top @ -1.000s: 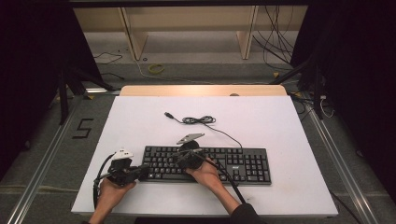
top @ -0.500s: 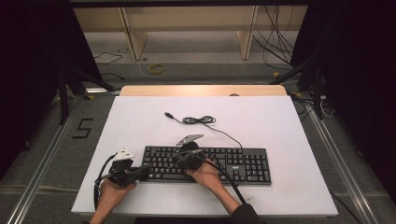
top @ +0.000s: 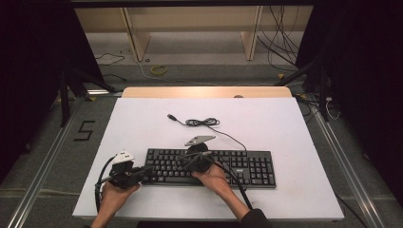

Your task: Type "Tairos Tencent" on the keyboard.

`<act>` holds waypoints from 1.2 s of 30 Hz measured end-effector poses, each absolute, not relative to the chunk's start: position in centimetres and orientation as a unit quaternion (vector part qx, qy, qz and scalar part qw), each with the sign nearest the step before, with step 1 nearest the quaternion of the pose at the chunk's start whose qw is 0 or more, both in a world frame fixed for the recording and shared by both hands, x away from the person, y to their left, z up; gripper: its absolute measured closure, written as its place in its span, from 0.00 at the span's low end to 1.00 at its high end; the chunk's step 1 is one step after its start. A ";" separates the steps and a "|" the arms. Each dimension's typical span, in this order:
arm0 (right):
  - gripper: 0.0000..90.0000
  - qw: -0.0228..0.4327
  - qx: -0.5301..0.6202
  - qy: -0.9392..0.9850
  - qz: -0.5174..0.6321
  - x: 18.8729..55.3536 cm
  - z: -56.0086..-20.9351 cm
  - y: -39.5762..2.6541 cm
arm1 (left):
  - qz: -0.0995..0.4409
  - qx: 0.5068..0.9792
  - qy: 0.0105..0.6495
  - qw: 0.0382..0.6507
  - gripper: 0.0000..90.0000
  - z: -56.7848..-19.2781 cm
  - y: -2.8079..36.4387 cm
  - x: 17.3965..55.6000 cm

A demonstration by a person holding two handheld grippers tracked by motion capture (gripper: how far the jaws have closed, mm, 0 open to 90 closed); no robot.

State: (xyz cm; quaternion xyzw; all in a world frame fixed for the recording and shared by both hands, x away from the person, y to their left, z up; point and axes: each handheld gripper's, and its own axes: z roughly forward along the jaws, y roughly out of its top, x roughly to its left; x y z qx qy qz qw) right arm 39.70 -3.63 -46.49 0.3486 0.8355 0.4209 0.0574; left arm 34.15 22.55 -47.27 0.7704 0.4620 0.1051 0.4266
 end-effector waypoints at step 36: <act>0.39 0.046 0.351 0.818 0.453 37.6 -45.7 -7.8 | 0.100 0.756 0.472 0.443 0.70 -47.1 21.6 35.7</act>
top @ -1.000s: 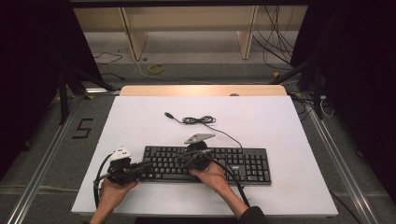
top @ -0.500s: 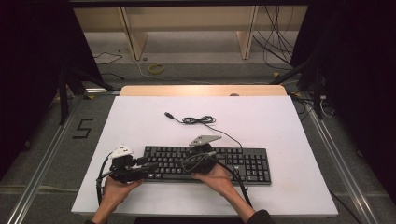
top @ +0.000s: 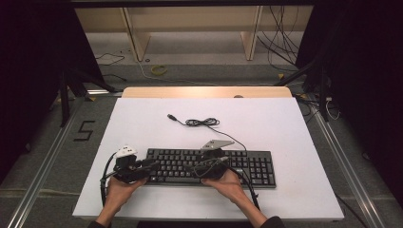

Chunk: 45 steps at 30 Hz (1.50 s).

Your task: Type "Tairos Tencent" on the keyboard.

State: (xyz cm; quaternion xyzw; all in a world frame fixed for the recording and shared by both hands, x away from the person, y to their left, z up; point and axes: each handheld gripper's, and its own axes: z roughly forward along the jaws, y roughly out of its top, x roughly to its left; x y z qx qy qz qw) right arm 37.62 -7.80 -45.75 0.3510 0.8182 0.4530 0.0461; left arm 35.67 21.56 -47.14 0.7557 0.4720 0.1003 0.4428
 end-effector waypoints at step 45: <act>0.55 0.074 0.371 0.810 0.448 38.0 -45.7 -9.2 | 0.100 0.781 0.456 0.415 0.89 -47.8 20.4 36.0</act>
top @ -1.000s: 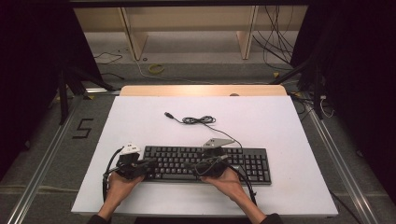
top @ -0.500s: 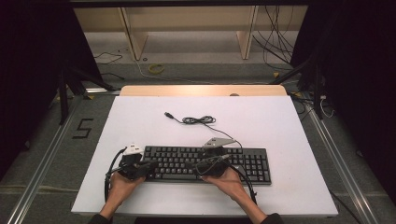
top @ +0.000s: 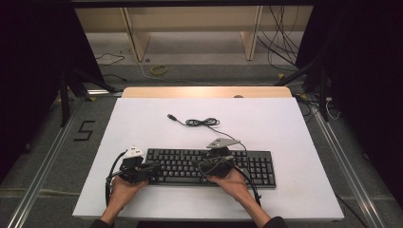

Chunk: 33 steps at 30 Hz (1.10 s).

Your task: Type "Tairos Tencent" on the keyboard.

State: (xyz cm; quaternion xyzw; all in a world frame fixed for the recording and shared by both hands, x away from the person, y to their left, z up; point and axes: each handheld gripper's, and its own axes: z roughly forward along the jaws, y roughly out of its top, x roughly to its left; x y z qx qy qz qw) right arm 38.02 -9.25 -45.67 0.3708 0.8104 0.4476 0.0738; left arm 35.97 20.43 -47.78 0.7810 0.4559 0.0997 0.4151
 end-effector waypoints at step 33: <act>1.00 0.070 0.358 0.829 0.423 38.9 -46.6 -8.4 | 0.102 0.750 0.437 0.485 0.39 -47.0 20.4 34.6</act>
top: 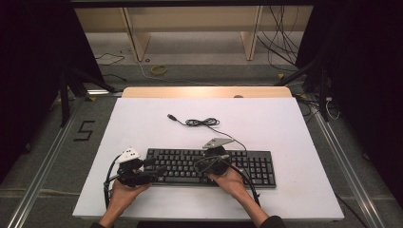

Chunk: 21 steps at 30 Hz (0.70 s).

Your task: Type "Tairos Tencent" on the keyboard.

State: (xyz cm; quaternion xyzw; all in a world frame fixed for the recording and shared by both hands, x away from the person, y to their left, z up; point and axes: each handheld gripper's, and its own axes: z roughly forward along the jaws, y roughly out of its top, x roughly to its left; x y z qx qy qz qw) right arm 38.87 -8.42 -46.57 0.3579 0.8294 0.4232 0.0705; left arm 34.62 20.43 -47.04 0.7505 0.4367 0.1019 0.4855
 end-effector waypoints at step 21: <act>1.00 0.076 0.364 0.835 0.406 39.2 -47.3 -8.1 | 0.108 0.753 0.433 0.485 0.34 -47.0 20.4 34.5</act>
